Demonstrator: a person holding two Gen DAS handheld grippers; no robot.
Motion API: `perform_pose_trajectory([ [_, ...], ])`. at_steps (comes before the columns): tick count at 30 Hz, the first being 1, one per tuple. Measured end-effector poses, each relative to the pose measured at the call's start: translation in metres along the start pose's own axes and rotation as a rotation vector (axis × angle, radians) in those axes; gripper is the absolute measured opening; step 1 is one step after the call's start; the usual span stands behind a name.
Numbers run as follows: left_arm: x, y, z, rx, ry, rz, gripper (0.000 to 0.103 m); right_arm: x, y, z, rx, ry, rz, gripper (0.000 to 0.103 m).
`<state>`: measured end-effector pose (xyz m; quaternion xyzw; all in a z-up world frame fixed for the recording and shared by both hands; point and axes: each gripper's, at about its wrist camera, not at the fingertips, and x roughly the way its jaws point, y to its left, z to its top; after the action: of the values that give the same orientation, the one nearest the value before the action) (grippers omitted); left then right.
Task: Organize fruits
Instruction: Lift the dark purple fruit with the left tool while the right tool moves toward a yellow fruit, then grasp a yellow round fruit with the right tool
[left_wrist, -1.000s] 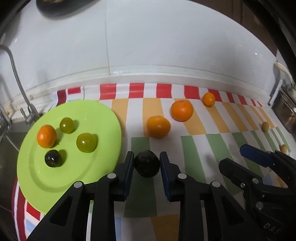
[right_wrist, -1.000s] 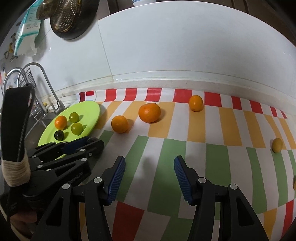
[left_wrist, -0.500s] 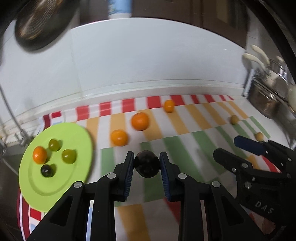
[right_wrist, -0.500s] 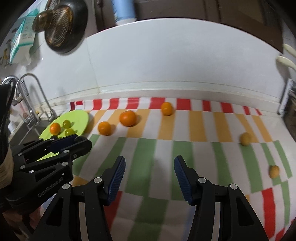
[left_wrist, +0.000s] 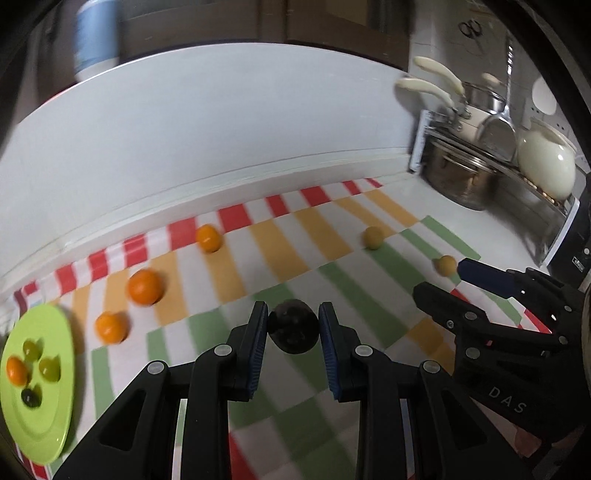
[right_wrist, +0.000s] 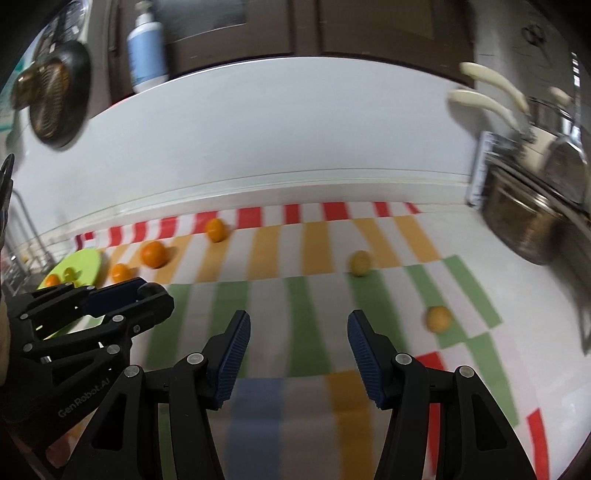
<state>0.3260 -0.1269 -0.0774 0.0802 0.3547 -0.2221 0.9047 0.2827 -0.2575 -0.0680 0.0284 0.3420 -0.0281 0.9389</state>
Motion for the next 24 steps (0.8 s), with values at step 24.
perform_pose_trajectory([
  [24, 0.085, -0.073, 0.045, 0.11, 0.083, -0.085, 0.028, 0.059, -0.099, -0.008, 0.135, 0.106, -0.18, 0.056],
])
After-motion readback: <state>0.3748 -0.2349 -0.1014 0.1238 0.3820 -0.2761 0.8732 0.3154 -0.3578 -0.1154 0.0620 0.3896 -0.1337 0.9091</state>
